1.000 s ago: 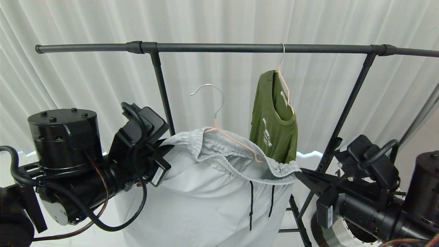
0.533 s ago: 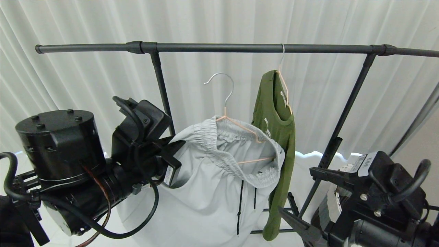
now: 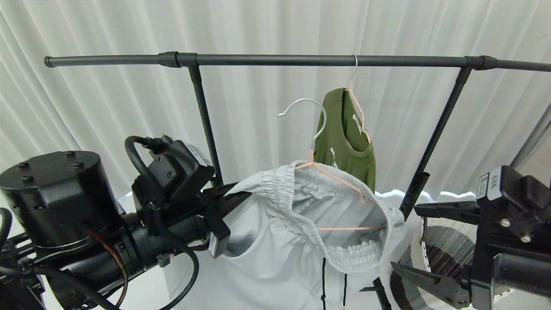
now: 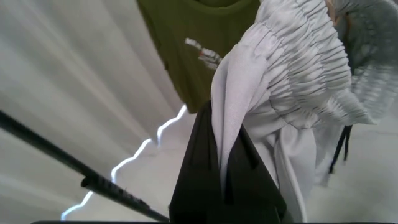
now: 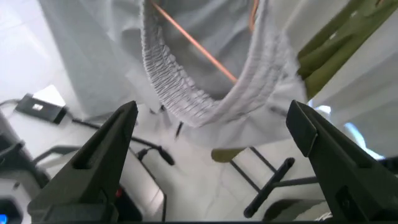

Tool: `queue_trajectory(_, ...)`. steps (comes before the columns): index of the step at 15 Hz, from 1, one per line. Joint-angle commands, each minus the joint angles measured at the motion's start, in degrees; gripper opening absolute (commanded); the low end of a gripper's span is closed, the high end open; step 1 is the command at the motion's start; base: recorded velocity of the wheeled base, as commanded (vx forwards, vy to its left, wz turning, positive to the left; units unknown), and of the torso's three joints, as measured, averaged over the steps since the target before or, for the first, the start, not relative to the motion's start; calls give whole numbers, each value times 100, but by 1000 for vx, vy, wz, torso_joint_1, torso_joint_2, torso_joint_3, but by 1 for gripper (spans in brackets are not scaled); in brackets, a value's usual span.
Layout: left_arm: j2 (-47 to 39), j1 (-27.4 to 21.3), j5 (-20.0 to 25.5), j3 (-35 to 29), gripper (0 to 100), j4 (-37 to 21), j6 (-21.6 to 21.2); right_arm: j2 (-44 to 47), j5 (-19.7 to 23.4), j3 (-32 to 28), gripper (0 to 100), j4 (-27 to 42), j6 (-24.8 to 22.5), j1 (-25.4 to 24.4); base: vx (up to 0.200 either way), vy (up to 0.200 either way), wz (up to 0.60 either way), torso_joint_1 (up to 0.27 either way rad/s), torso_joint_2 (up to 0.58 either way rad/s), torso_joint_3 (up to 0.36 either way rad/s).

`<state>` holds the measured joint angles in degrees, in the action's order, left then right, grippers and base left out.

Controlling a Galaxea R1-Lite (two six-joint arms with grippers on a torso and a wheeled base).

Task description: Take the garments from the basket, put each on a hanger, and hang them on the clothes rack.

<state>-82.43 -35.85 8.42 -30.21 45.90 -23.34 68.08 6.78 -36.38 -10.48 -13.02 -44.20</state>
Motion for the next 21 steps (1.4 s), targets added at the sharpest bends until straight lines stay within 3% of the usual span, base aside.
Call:
queue_trajectory(1,113,-141,124,103,0,-2,-3,-32,263,-335,100,205,-219,289,0,0,0,0,0,0)
queue_trajectory(5,263,-510,177,138,0,-2,-12,416,667,-537,100,222,-368,298,0,0,0,0,0,0)
queue_trajectory(9,342,-537,177,129,0,-2,-30,794,1036,-757,100,222,-553,202,0,0,0,0,0,0)
queue_trajectory(18,368,-607,177,103,0,-2,-170,1374,1018,-950,100,126,-553,202,0,0,0,0,0,0)
queue_trajectory(19,368,-607,177,103,0,-2,-170,1409,1010,-941,0,-33,-553,202,0,0,0,0,0,0)
queue_trajectory(21,368,-607,186,103,0,-2,-170,1480,1010,-933,0,-191,-553,202,0,0,0,0,0,0)
